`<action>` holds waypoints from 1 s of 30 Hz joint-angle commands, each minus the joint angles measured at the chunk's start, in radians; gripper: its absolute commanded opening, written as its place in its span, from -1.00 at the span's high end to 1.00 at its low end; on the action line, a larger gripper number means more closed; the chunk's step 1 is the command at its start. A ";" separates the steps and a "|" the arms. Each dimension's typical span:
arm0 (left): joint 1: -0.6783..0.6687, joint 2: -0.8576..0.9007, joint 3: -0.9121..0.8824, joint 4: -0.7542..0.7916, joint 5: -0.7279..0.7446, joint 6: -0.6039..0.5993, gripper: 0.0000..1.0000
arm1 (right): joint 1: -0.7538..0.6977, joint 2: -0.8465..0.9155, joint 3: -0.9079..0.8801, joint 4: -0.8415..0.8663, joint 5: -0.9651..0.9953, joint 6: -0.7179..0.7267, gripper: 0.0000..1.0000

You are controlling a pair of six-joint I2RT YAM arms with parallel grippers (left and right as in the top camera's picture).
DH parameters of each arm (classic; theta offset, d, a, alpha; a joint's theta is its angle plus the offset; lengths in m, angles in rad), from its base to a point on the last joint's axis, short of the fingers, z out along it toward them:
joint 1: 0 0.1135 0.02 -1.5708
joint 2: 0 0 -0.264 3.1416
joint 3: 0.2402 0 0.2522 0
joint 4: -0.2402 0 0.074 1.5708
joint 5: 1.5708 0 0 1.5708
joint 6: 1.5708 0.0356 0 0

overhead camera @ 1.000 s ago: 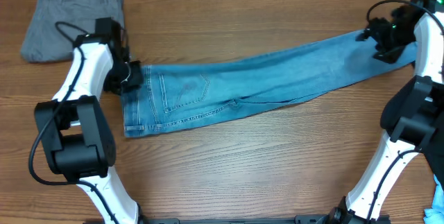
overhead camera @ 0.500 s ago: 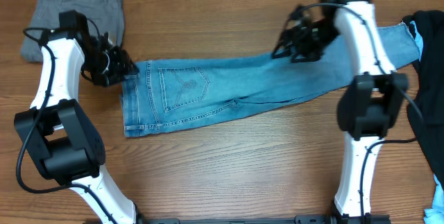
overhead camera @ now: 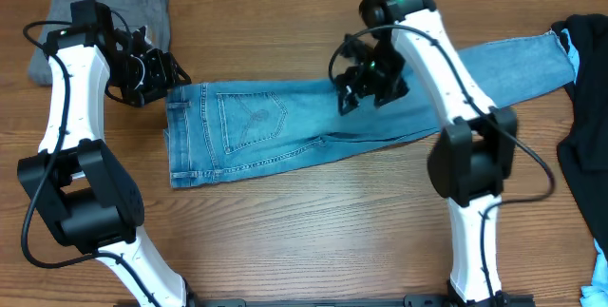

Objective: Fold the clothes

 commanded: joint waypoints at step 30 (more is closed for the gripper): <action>-0.006 0.005 0.027 -0.022 -0.081 0.100 -0.48 | 0.146 -0.454 -0.772 0.580 0.062 0.967 -0.77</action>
